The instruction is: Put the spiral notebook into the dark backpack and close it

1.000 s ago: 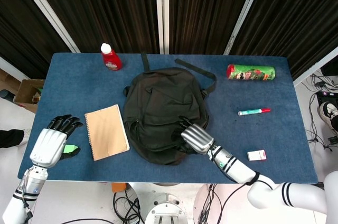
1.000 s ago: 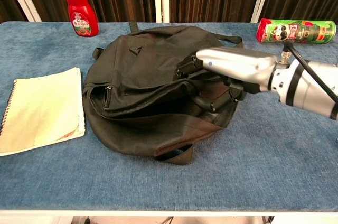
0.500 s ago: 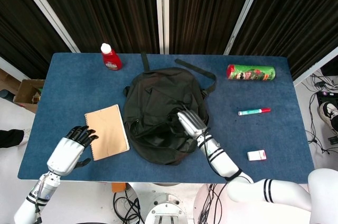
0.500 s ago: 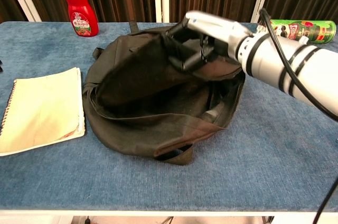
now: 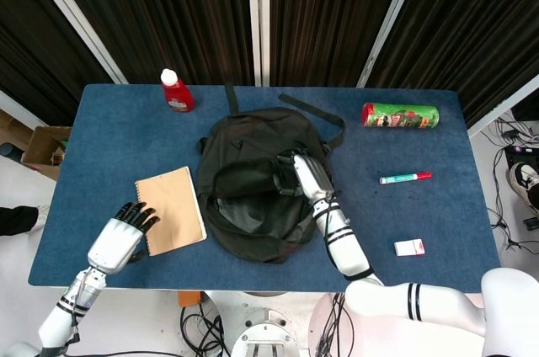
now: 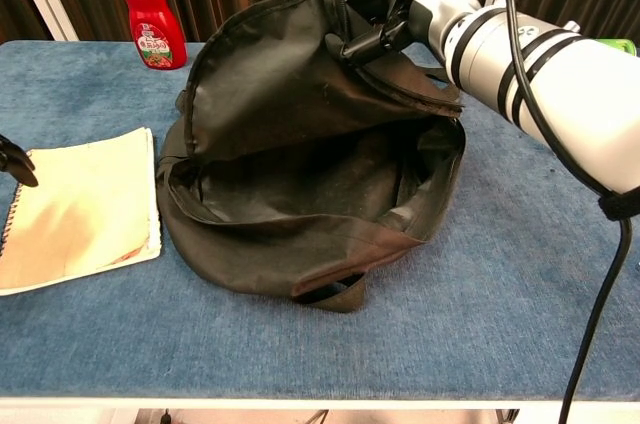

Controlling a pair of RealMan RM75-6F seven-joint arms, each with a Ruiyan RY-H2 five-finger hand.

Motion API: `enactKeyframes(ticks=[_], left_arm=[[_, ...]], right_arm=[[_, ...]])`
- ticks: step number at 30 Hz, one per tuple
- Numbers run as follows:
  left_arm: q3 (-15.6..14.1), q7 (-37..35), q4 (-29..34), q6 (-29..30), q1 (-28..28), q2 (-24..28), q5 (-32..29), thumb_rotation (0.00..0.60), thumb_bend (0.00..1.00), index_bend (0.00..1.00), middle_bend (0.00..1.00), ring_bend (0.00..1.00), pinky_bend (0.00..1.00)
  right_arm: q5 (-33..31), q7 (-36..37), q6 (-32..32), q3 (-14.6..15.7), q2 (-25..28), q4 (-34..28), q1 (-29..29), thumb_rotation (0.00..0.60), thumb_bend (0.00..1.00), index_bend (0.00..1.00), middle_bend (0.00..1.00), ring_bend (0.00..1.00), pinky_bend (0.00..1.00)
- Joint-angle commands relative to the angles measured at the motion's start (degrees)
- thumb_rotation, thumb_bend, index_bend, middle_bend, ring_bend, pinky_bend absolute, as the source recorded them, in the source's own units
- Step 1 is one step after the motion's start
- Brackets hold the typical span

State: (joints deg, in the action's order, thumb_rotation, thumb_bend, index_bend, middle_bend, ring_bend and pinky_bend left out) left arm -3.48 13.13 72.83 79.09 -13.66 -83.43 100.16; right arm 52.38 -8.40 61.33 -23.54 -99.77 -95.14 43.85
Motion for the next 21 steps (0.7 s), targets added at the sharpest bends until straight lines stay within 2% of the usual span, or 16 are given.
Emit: enactKeyframes(ticks=[1,8,14,21], left_arm=[[0.9,-0.12,-3.3,-1.59,-1.16,-1.66,-1.4,0.6,0.02,0.3,0.23,0.17,0.22],[1.85,1.61,-6.24,-5.16,-3.48,-2.26,-3.26,0.6,0.02,0.27,0.19,0.14,0.22],[2.12,3.96,-5.04,-7.41,-4.25,-1.13,-5.26,0.6,0.01,0.22,0.15,0.11,0.21],[2.65,0.54,-5.11,-9.87,-6.39,-1.85,-6.49,0.6,0.01,0.22,0.15,0.11,0.21]], right_arm=[[-0.09,0.22,0.08,-0.05,0.21,-0.16,-0.03,0.6,0.48,0.69,0.53,0.25,0.03],[0.22,1.29,0.12,-0.02,0.49,-0.47,0.01,0.6,0.48,0.69,0.53,0.25,0.02],[0.38,2.12,-0.01,0.12,0.85,-0.3,-0.08,0.6,0.48,0.69,0.53,0.25,0.02],[0.79,3.54,-0.26,0.14,1.06,0.01,-0.15,0.6,0.48,0.69,0.53,0.25,0.02]])
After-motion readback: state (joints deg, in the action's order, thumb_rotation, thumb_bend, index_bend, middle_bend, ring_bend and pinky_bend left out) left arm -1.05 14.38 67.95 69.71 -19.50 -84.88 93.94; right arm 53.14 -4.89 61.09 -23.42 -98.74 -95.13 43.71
